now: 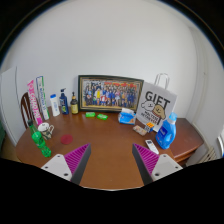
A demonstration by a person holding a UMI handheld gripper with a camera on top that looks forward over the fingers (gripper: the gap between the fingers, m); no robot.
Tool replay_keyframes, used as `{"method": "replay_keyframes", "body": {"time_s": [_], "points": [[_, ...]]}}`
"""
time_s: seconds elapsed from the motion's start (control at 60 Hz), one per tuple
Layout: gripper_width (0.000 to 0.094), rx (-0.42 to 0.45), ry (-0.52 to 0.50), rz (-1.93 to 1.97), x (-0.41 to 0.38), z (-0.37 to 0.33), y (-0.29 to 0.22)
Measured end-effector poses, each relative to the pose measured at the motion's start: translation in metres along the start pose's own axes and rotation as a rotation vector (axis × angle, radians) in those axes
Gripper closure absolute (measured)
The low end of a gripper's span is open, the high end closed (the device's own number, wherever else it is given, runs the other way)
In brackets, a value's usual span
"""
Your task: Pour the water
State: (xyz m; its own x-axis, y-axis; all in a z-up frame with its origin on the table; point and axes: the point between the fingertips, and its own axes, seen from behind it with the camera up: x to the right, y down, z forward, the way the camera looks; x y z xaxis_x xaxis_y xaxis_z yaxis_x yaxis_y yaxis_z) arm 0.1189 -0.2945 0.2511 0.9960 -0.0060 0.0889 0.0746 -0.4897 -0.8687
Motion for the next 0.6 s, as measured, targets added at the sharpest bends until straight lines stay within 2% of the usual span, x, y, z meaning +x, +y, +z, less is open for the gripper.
{"method": "replay_keyframes", "body": {"time_s": [0.25, 0.45, 0.6], "points": [[0.0085, -0.023, -0.04, -0.038, -0.039, 0.011, 0.025], [0.0083, -0.041, -0.149, -0.038, -0.135, 0.018, 0.068], [0.008, -0.008, -0.203, -0.032, -0.226, 0.025, 0.088]]}}
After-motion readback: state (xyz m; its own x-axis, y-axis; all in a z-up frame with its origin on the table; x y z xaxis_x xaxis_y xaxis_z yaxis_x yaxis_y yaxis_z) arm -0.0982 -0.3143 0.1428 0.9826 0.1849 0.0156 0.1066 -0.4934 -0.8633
